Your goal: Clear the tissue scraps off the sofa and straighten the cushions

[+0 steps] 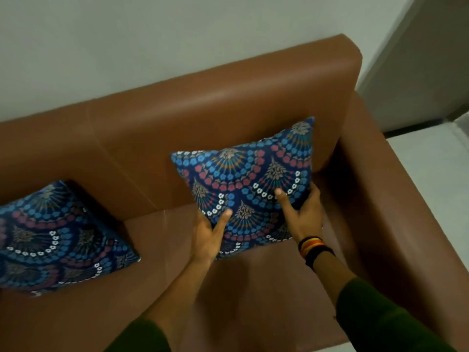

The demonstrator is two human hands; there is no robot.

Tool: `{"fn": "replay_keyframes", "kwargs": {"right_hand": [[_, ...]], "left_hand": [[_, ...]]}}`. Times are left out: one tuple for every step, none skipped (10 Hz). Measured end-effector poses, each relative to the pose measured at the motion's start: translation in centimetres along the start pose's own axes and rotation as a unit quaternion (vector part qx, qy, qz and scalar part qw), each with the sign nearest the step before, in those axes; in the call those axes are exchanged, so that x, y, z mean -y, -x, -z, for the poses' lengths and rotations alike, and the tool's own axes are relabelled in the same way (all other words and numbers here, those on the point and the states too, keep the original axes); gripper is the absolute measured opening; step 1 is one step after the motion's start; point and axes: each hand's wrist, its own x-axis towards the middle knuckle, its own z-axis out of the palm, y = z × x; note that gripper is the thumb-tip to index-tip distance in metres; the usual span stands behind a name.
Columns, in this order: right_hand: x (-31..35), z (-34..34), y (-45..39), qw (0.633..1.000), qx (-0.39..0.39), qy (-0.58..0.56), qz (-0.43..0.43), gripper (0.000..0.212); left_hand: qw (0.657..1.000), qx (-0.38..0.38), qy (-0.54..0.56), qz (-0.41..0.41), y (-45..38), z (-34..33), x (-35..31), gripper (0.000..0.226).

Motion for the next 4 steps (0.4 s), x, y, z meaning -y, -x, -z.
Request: {"fn": "replay_keyframes", "kwargs": {"right_hand": [[0.0,-2.0,-1.5,1.000,0.009,0.006,0.007,0.082],[-0.6,-1.7,-1.4,1.000,0.003,0.015,0.019,0.080],[0.6,-0.9,0.1,0.999,0.047,0.004,0.021,0.074],[0.7,1.2,6.0,0.998,0.048,-0.015,0.049,0.072]], "left_hand": [[0.999,0.019,-0.009,0.028,-0.9,1.0,1.7,0.077],[0.999,0.023,-0.005,0.036,-1.7,0.5,2.5,0.081],[0.999,0.021,-0.031,0.035,-0.9,1.3,1.2,0.083],[0.989,-0.079,-0.122,-0.025,0.1,4.0,-1.2,0.097]]}}
